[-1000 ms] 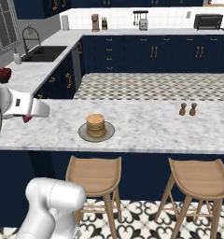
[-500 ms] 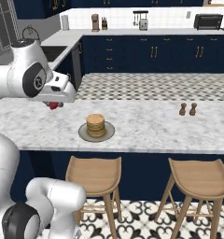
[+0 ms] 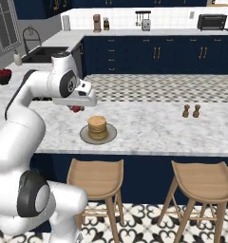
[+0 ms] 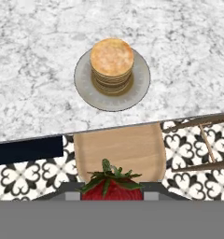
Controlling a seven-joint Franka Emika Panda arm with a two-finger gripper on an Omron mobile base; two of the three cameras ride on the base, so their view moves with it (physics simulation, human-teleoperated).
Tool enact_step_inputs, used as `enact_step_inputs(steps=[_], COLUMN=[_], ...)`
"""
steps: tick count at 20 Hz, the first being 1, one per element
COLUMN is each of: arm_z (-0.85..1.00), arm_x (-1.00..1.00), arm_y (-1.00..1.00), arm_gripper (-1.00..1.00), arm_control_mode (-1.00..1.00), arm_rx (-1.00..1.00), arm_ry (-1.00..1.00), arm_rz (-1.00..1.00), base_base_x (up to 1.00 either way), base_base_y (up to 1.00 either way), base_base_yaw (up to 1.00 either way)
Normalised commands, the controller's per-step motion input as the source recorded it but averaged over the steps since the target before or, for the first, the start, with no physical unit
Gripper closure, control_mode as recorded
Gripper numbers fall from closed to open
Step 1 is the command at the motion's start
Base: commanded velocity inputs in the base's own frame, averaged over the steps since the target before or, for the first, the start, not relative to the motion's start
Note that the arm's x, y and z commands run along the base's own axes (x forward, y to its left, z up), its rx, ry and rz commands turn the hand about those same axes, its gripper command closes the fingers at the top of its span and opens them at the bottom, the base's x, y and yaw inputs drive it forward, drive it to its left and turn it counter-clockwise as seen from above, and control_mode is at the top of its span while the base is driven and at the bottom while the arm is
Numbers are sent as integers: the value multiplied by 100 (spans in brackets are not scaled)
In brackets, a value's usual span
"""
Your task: Take the strawberry from the fridge and place it on top of the pancake, located on the dining counter.
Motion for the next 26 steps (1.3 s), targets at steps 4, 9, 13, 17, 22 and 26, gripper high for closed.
enact_step_inputs(steps=[4,9,13,17,22,26], arm_z=[-58,-27,-21,-60,-51,-31], arm_x=[100,100,96,44,18,29], arm_y=[0,0,0,-15,-6,9], arm_gripper=[100,100,100,100,100,100], arm_control_mode=[-100,-100,-100,-100,-100,-100], arm_rx=[2,3,1,0,-2,-1], arm_ry=[-2,-4,-2,-10,-2,4], arm_rz=[0,2,4,0,0,0], base_base_x=[0,0,0,0,0,0], base_base_y=[0,0,0,0,0,0], base_base_yaw=[0,0,0,0,0,0])
